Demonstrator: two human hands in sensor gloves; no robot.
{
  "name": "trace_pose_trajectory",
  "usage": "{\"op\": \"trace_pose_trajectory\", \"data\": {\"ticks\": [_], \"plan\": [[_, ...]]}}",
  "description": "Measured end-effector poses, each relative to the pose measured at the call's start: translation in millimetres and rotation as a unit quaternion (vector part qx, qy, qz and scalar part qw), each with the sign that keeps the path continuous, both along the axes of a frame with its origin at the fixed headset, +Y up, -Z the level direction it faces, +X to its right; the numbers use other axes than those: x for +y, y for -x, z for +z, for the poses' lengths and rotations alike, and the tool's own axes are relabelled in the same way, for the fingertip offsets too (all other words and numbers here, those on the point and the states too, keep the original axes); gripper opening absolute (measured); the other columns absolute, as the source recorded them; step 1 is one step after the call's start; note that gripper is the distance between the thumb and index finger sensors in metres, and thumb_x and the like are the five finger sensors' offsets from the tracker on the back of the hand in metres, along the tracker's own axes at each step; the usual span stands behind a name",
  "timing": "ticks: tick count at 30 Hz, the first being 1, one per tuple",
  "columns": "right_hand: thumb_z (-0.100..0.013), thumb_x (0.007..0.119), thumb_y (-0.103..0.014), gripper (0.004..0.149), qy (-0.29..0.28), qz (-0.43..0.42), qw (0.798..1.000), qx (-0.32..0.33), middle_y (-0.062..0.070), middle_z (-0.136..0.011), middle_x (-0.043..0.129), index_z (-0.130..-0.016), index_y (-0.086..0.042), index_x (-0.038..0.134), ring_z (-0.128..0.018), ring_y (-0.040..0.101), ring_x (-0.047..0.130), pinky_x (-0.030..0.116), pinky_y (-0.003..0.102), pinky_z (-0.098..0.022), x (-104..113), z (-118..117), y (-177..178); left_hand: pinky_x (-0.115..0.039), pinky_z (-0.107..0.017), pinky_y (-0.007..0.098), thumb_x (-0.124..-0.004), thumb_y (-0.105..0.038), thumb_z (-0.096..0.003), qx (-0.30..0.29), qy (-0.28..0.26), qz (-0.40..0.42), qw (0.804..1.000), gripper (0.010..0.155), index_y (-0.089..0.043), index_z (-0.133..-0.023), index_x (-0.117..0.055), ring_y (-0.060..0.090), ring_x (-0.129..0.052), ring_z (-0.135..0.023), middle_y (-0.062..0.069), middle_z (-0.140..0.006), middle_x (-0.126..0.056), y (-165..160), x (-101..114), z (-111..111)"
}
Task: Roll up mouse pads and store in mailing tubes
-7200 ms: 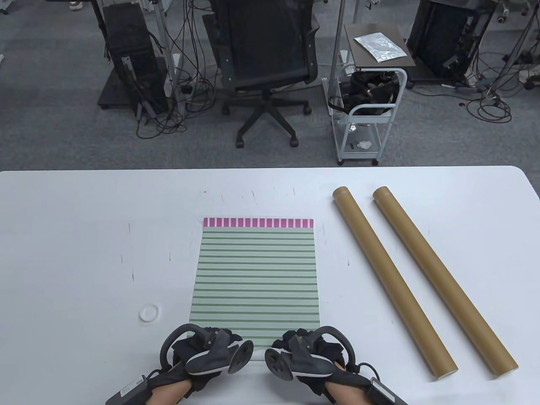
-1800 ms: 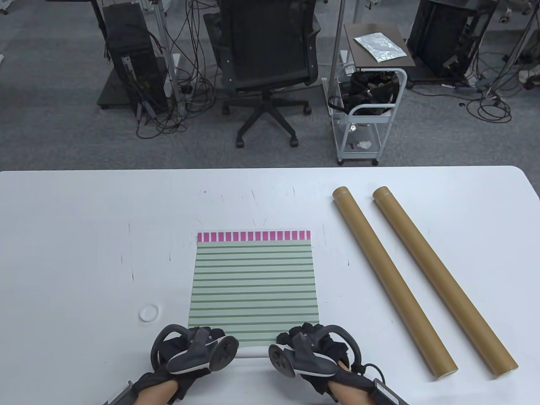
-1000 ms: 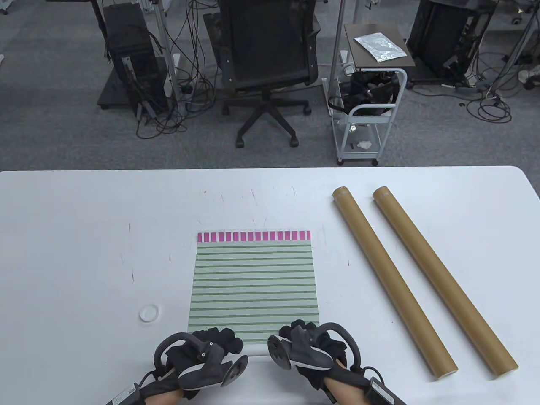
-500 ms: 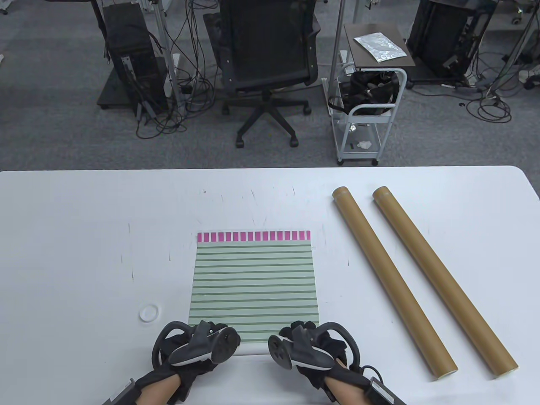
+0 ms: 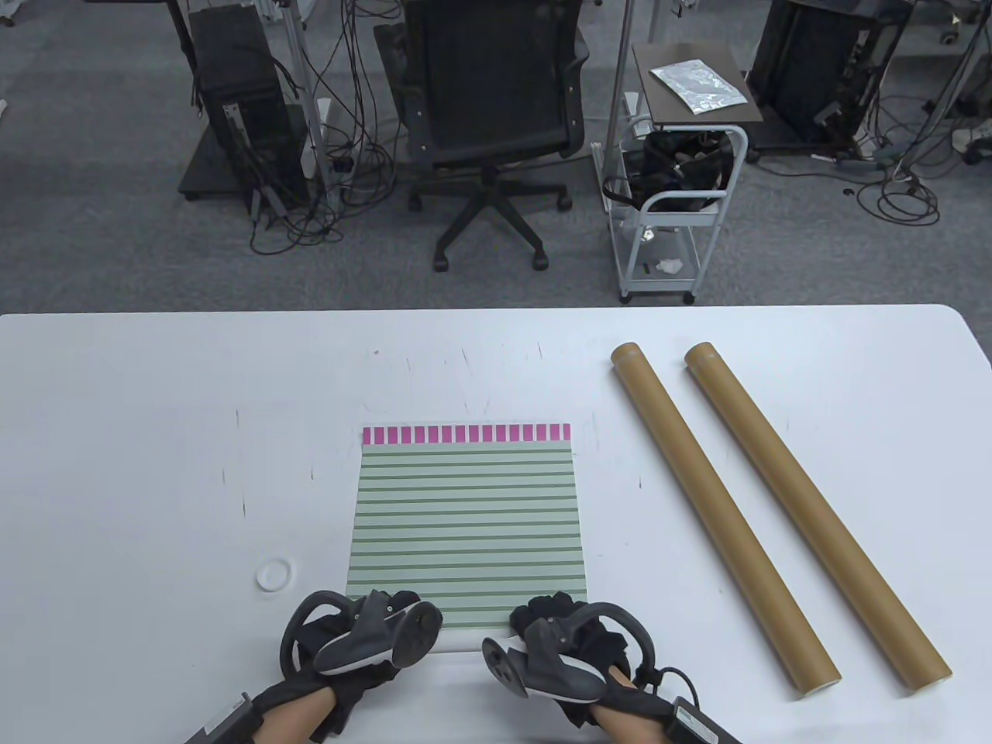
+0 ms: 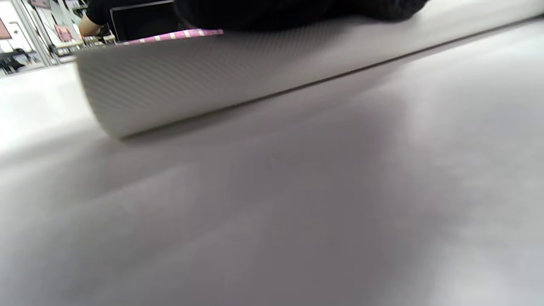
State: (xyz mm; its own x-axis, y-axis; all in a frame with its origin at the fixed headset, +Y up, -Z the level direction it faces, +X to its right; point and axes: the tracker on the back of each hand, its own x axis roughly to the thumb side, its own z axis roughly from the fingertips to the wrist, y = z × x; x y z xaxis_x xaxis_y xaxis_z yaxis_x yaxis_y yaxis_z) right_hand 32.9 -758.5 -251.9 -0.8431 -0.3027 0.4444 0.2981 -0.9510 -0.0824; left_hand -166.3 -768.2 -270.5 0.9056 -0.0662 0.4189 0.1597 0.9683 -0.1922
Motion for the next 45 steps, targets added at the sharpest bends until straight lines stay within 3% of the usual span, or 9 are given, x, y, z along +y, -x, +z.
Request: {"op": "trace_pose_trajectory", "data": {"ticks": [5,9,20,24,31,34,36,41,45], "plan": [[-0.04,0.074,-0.035,0.051,0.0,0.018,1.0,0.004,-0.001,-0.082,0.08,-0.089,-0.026,0.066,-0.065,0.02,0.086,0.079,0.037,-0.053,-2.7,2.0,1.1,-0.082,-0.042,0.011,-0.076,-0.053,-0.0368,-0.024,0.019,0.046,0.998,0.054,-0.046,-0.089,-0.063,0.004,-0.084,-0.064,-0.019,-0.094,-0.068,10.3,1.3,5.3],[-0.041,0.07,-0.034,0.052,0.005,0.024,1.0,0.001,0.001,-0.086,0.077,-0.092,-0.025,0.062,-0.068,0.022,0.084,0.077,0.038,-0.055,-1.9,2.0,0.1,-0.084,-0.046,0.015,-0.078,-0.052,-0.0357,-0.048,-0.099,-0.073,0.991,0.054,-0.052,-0.087,-0.061,0.001,-0.087,-0.069,-0.025,-0.089,-0.075,-1.7,3.2,13.0],[-0.045,0.059,-0.029,0.052,0.022,0.011,1.0,-0.009,0.003,-0.092,0.073,-0.096,-0.024,0.059,-0.075,0.025,0.081,0.073,0.041,-0.06,-3.3,-6.1,-4.7,-0.08,-0.063,0.024,-0.063,-0.046,-0.0428,-0.012,-0.087,-0.071,0.994,0.048,-0.049,-0.091,-0.063,0.007,-0.091,-0.077,-0.021,-0.088,-0.082,-1.3,0.5,5.0],[-0.045,0.061,-0.028,0.051,0.007,0.006,1.0,-0.008,0.002,-0.092,0.075,-0.096,-0.025,0.063,-0.076,0.025,0.083,0.075,0.041,-0.059,-0.9,-4.7,-4.6,-0.082,-0.06,0.022,-0.063,-0.044,-0.0416,-0.02,-0.072,-0.057,0.996,0.047,-0.049,-0.089,-0.066,0.006,-0.094,-0.07,-0.021,-0.083,-0.086,-0.4,2.3,2.7],[-0.044,0.063,-0.028,0.05,0.005,0.0,1.0,-0.012,0.001,-0.089,0.08,-0.094,-0.027,0.068,-0.073,0.023,0.087,0.078,0.038,-0.055,1.2,-6.0,-5.3,-0.084,-0.053,0.021,-0.064,-0.043,-0.0417,0.003,-0.026,-0.008,1.0,0.045,-0.052,-0.085,-0.07,0.008,-0.095,-0.064,-0.019,-0.079,-0.088,5.8,2.8,-3.7],[-0.044,0.063,-0.029,0.051,0.003,-0.005,1.0,-0.014,-0.002,-0.089,0.079,-0.094,-0.028,0.065,-0.073,0.022,0.087,0.078,0.036,-0.055,0.1,-7.3,-7.4,-0.088,-0.051,0.02,-0.068,-0.044,-0.0418,-0.006,-0.048,-0.018,0.999,0.051,-0.058,-0.089,-0.054,0.008,-0.098,-0.065,-0.023,-0.092,-0.074,3.7,7.0,-0.1],[-0.044,0.063,-0.029,0.052,0.002,-0.011,1.0,-0.016,-0.005,-0.088,0.078,-0.096,-0.029,0.057,-0.073,0.02,0.087,0.078,0.035,-0.055,1.1,-8.8,-9.1,-0.091,-0.05,0.022,-0.074,-0.045,-0.0421,-0.01,-0.045,-0.016,0.999,0.045,-0.055,-0.084,-0.064,0.011,-0.1,-0.067,-0.023,-0.094,-0.072,0.7,9.6,1.1],[-0.042,0.065,-0.031,0.046,0.036,-0.074,0.996,-0.035,-0.009,-0.083,0.083,-0.088,-0.034,0.068,-0.068,0.018,0.089,0.078,0.033,-0.053,4.5,-21.9,-18.3,-0.085,-0.062,0.03,-0.072,-0.043,-0.0424,-0.025,-0.078,-0.052,0.995,0.044,-0.043,-0.086,-0.072,0.012,-0.092,-0.08,-0.017,-0.091,-0.079,-8.6,8.4,10.9],[-0.043,0.065,-0.03,0.046,0.035,-0.064,0.997,-0.038,-0.008,-0.084,0.082,-0.088,-0.033,0.069,-0.069,0.02,0.088,0.078,0.035,-0.054,3.7,-21.0,-16.0,-0.082,-0.065,0.032,-0.077,-0.058,-0.0331,-0.034,-0.085,-0.065,0.994,0.058,-0.042,-0.089,-0.072,0.013,-0.089,-0.083,-0.015,-0.092,-0.08,-9.5,7.8,13.1]]}}
